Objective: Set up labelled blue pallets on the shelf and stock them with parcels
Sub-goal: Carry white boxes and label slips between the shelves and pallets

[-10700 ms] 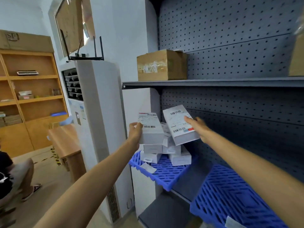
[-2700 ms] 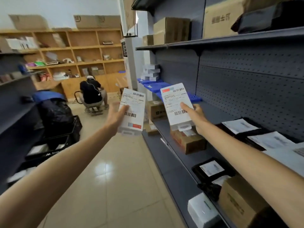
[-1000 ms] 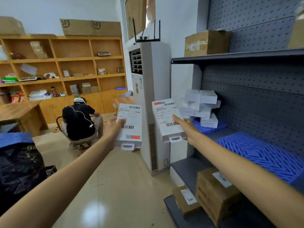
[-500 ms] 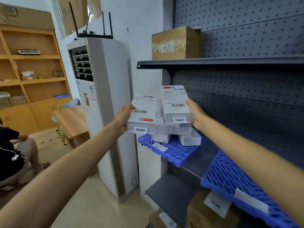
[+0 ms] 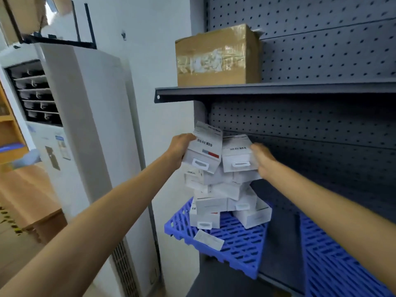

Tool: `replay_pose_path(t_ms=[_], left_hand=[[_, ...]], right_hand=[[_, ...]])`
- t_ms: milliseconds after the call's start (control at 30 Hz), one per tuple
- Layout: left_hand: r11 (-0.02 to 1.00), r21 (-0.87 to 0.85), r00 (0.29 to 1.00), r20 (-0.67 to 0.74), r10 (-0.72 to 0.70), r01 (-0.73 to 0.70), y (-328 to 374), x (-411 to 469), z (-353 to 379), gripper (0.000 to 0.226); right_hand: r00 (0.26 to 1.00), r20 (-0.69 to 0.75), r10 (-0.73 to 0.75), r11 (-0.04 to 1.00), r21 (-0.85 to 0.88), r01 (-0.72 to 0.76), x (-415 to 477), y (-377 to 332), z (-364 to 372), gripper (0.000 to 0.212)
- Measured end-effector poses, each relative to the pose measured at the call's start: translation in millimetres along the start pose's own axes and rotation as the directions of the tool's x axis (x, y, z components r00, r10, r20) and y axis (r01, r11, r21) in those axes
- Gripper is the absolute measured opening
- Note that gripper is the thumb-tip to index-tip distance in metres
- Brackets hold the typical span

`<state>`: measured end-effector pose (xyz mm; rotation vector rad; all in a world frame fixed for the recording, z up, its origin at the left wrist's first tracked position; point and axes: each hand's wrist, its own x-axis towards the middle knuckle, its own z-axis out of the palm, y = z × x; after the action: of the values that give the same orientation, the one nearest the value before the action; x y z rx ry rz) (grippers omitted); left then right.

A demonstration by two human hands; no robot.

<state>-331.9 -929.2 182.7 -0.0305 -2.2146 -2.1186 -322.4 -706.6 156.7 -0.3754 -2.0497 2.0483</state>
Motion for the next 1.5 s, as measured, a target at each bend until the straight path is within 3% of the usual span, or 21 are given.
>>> replay_pose_path(t_ms=[100, 233, 433, 533, 633, 700, 800, 867, 967, 1100, 1167, 1400, 1500], left_hand=[[0.999, 0.013, 0.996, 0.086, 0.037, -0.038, -4, 28, -2, 0.017], [0.999, -0.011, 0.983, 0.179, 0.034, -0.032, -12, 56, -10, 0.015], [1.0, -0.026, 0.912, 0.411, 0.02, -0.01, -25, 70, -23, 0.042], [0.998, 0.042, 0.882, 0.471, 0.017, -0.041, -36, 79, -24, 0.066], [0.995, 0.06, 0.871, 0.49, 0.046, -0.086, -41, 79, -22, 0.045], [0.984, 0.097, 0.876, 0.475, 0.087, -0.15, -40, 82, -20, 0.048], [0.868, 0.264, 0.851, 0.445, 0.278, -0.422, -38, 83, -21, 0.055], [0.738, 0.334, 0.786, 0.453, 0.42, -0.586, -34, 82, -21, 0.048], [0.541, 0.389, 0.661, 0.536, 0.525, -0.745, -26, 73, -20, 0.035], [0.44, 0.316, 0.535, 0.606, 0.588, -0.841, -9, 38, -5, 0.025], [0.359, 0.265, 0.44, 0.654, 0.615, -0.895, 0, 13, 7, 0.025], [0.065, 0.124, 0.14, 0.85, 0.508, -0.99, 14, -98, 75, 0.02], [-0.016, 0.113, 0.101, 0.935, 0.341, -0.993, 11, -160, 114, 0.018]], right_hand=[[0.997, -0.081, -0.015, 0.999, -0.033, 0.013, 10, 3, 6, 0.017], [0.988, -0.15, -0.043, 0.999, -0.016, 0.041, 4, 10, 20, 0.034], [0.951, -0.293, -0.099, 0.995, -0.028, 0.094, -30, 12, 37, 0.045], [0.954, -0.263, -0.146, 0.987, -0.098, 0.124, -60, 17, 46, 0.049], [0.957, -0.205, -0.205, 0.957, -0.248, 0.152, -82, 26, 45, 0.045], [0.955, -0.206, -0.214, 0.924, -0.36, 0.129, -90, 30, 42, 0.056], [0.962, -0.192, -0.192, 0.879, -0.469, 0.082, -103, 32, 38, 0.056], [0.979, -0.151, -0.139, 0.856, -0.515, 0.042, -116, 33, 35, 0.052], [0.994, -0.092, -0.061, 0.787, -0.617, -0.009, -136, 38, 22, 0.051], [0.998, -0.063, 0.003, 0.676, -0.736, -0.048, -169, 40, -6, 0.043], [0.998, -0.061, 0.02, 0.594, -0.802, -0.061, -189, 39, -23, 0.038], [0.983, -0.18, 0.035, 0.364, -0.914, -0.18, -293, 35, -110, 0.029], [0.958, -0.288, 0.015, 0.271, -0.921, -0.281, -354, 34, -161, 0.025]])
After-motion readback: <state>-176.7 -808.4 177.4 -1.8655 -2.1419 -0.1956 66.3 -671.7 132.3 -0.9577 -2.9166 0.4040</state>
